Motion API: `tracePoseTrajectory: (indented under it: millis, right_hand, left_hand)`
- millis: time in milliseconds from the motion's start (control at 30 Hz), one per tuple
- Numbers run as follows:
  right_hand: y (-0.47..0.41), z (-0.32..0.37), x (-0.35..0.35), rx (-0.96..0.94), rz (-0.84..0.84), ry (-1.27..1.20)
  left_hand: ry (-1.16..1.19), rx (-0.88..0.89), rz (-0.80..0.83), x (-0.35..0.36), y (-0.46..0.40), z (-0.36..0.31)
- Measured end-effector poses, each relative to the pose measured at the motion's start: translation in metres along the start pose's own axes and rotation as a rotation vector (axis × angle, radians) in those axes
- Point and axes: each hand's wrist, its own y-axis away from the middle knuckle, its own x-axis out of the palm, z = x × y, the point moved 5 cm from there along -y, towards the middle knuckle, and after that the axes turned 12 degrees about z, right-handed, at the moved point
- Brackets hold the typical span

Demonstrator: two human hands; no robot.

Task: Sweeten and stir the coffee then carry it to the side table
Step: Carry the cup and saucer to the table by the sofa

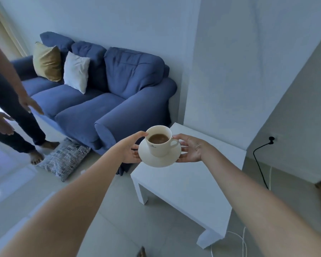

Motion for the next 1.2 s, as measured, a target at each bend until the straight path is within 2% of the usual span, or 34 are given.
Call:
tracePoseTrajectory:
  millis: [367,533,800,1200]
  right_hand:
    - [-0.050,0.045,-0.061,-0.112,-0.166,-0.228]
    - [-0.058,0.047,-0.084,-0.160,-0.245,-0.293]
    - [-0.074,0.032,-0.132,-0.170,-0.337,-0.365]
    - [-0.131,-0.018,-0.228,-0.164,-0.441,-0.499]
  left_hand:
    - [-0.232,-0.122,0.215,0.032,-0.120,-0.090]
    - [-0.311,-0.161,0.301,0.053,-0.159,-0.104]
    - [-0.348,-0.228,0.351,0.083,-0.218,-0.095]
    - [-0.307,-0.303,0.336,0.112,-0.322,-0.036]
